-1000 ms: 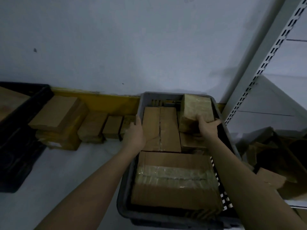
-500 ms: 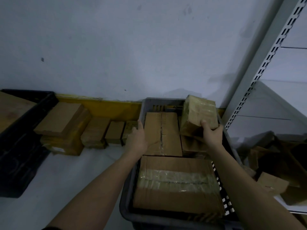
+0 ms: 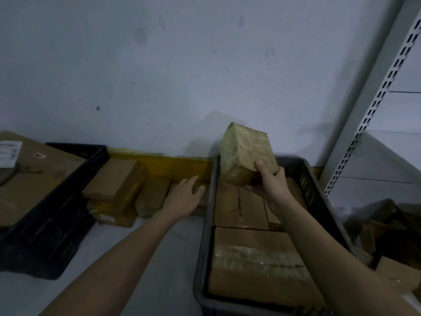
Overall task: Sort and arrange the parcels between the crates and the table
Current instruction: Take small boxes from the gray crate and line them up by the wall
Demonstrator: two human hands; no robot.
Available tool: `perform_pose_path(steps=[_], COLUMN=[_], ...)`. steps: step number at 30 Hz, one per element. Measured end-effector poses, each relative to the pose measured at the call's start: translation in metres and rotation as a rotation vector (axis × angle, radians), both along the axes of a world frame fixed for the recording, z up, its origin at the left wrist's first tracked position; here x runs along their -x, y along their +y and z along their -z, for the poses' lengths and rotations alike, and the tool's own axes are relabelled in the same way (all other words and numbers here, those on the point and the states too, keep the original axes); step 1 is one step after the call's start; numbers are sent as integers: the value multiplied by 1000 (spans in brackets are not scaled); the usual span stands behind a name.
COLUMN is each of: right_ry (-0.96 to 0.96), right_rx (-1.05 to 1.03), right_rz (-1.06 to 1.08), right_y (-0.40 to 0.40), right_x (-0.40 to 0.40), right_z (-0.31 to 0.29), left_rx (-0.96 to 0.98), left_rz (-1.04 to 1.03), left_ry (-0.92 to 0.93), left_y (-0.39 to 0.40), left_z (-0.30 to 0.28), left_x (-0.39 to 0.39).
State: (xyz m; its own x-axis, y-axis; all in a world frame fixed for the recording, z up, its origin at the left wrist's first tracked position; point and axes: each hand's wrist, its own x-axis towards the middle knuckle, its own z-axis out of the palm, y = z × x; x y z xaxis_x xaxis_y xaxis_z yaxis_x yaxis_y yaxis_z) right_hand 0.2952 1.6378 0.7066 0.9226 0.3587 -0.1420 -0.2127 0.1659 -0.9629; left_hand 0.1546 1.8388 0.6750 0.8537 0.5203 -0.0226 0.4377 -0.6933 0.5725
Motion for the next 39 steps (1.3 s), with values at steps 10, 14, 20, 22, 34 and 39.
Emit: perform_pose_path(steps=[10,14,20,22,34,39], right_ry=[107,129,155,159,215,189], right_rx=[-2,39,191,247,352,389], right_rz=[-183,-203,-110,-90,47,121], right_y=[139,188,247,262,339,359], right_x=[71,98,128,137,145,133], right_z=[-1,13,45,53,86,95], left_rx=[-242,-296,-333,-338,-516,-524], left_rz=[-173,-183,-185,-181,-89,-79], left_ry=[37,85,150,177,222,179], left_y=[127,180,255,278,380,387], left_z=[-2,14,29,34,65,72], left_x=[112,149,181,191,200,200])
